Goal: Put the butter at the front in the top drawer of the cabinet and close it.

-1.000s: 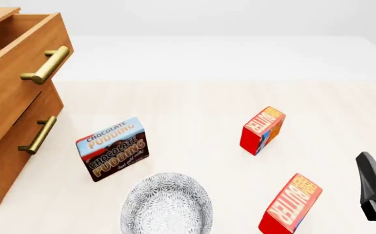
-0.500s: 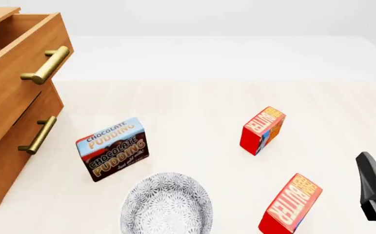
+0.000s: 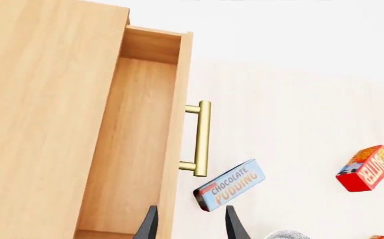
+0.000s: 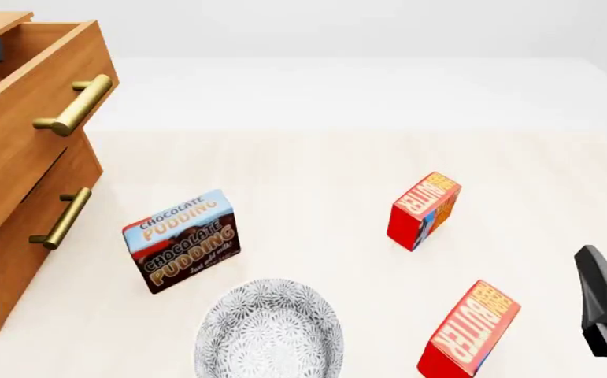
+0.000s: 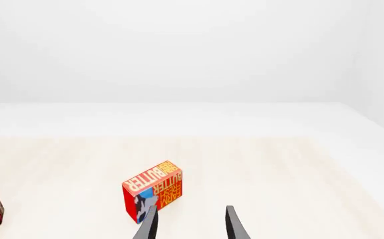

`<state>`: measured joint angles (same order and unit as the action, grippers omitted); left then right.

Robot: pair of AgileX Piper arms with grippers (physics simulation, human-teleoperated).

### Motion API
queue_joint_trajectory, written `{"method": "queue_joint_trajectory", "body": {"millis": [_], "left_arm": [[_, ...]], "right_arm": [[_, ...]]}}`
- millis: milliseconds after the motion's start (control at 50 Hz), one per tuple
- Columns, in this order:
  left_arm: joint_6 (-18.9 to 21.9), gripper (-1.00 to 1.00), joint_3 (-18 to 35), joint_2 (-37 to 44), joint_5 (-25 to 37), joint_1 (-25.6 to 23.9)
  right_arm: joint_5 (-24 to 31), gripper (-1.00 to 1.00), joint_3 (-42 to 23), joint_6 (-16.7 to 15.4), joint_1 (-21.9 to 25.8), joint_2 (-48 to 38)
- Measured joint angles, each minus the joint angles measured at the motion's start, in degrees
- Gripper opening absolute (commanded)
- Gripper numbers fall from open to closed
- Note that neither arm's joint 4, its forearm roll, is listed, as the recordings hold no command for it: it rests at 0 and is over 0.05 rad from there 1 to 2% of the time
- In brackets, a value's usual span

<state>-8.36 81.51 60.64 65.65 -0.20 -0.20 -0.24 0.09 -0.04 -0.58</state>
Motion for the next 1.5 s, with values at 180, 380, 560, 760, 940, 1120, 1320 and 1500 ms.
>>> {"method": "queue_joint_trajectory", "body": {"millis": [180,380,560,760,940,1120,1320,1500], "left_arm": [[0.0,1.0,-0.5,0.2,-0.8,1.3],[-0.1,1.0,-2.0,0.4,-2.0,2.5],[-0.3,1.0,-4.4,0.7,-3.6,2.9],[-0.6,1.0,-7.2,1.0,-5.4,3.0],[-1.0,1.0,-8.9,1.1,-6.5,2.2],[-0.9,1.0,-9.6,1.6,-7.0,0.6],[-0.5,1.0,-10.0,2.0,-7.2,-1.5],[-0.6,1.0,-10.8,2.2,-7.8,-3.4]], "right_arm": [[0.0,1.0,0.0,0.0,0.0,0.0],[0.0,1.0,0.0,0.0,0.0,0.0],[0.0,1.0,0.0,0.0,0.0,0.0],[0.0,1.0,0.0,0.0,0.0,0.0],[0.0,1.0,0.0,0.0,0.0,0.0],[0.0,1.0,0.0,0.0,0.0,0.0],[0.0,1.0,0.0,0.0,0.0,0.0],[0.0,1.0,0.0,0.0,0.0,0.0]]}}
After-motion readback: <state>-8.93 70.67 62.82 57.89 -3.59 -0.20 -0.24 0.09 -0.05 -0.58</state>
